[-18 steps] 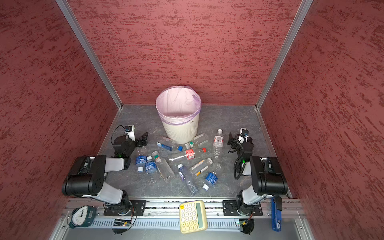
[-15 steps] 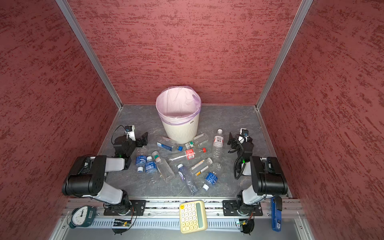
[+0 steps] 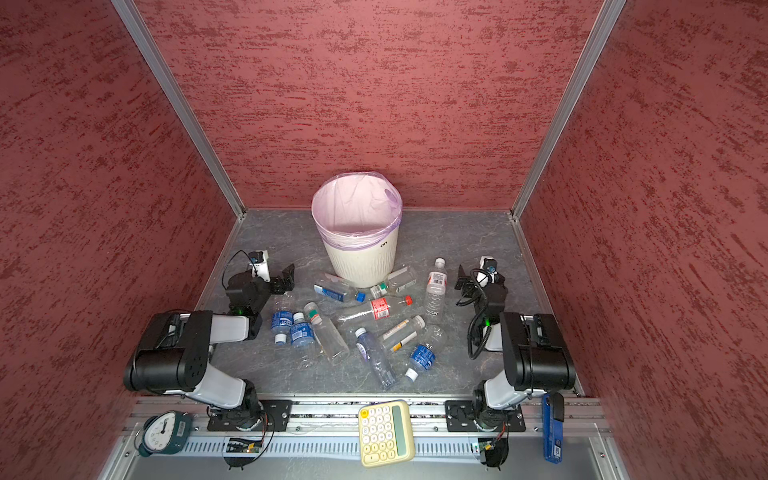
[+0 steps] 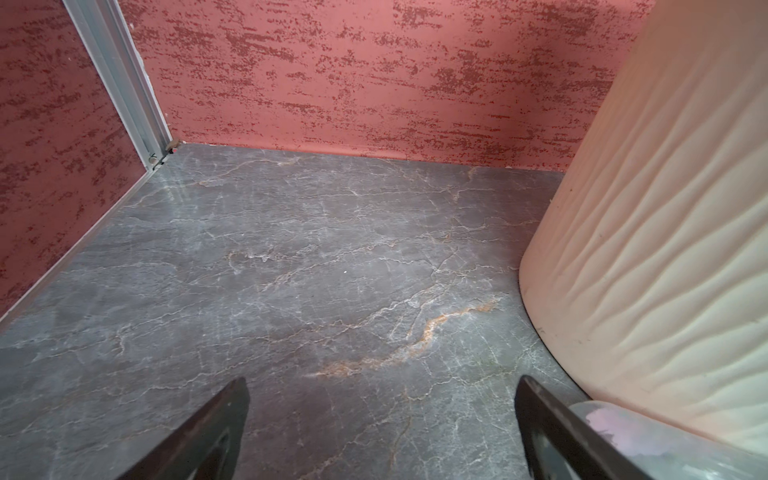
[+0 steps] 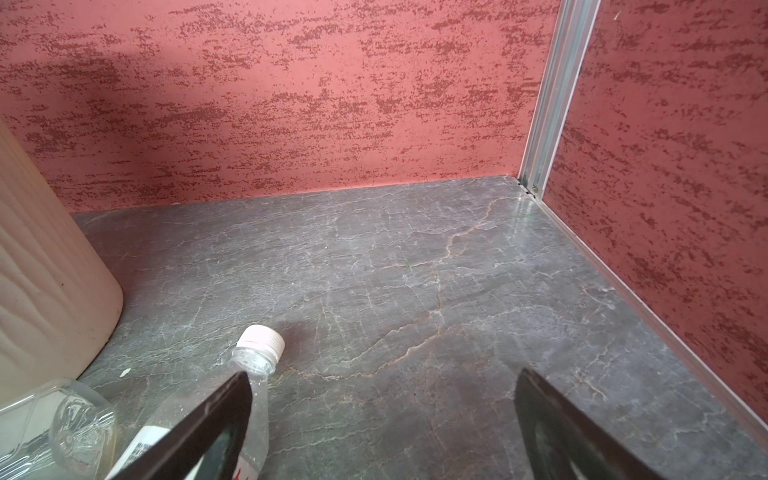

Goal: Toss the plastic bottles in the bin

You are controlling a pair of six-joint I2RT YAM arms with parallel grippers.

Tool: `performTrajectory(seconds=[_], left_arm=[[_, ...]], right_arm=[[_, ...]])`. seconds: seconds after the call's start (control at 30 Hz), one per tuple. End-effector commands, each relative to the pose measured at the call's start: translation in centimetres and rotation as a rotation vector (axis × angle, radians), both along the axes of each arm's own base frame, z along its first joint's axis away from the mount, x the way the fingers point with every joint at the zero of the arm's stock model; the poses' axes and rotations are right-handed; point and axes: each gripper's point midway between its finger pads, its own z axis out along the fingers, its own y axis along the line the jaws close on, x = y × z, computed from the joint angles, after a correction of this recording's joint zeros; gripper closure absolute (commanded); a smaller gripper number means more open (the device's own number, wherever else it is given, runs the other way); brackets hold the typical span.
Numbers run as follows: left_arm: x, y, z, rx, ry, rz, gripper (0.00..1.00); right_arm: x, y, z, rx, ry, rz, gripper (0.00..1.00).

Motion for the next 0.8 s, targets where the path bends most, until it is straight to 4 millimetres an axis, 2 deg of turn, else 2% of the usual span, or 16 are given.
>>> performTrajectory(seconds=[0.0,0.4,0.5,0.63,0.77], left_arm=[[0.0,-0.3,0.2,-0.013,-0.008,-0.02,0.01],[-0.1,-0.1,0.3,-0.022,-0.013,-0.029,0.01],[-0.3,0.8,0.8,-0.034,-0.02,0.02,0.01],[-1.6,1.3,2.5,-0.034,-0.078,0.066,0.01],[-2.9,1.9,4.9,-0.02,-0.079,0.162,0.01]], right_arm=[[0.4,-0.1,0.6,0.004,-0.018,-0.015,0.01],[0.4,-0.2,0.5,0.005,-0.015,-0.017,0.01],[0.2,-0.5,0.8,0.002,-0.026,-0.039,0.01],[0.2,-2.5,2.0,0.024,-0.012,-0.167,0.01],[-0.1,-4.4,4.8,0.048,-0.013,-0.292,0.01]])
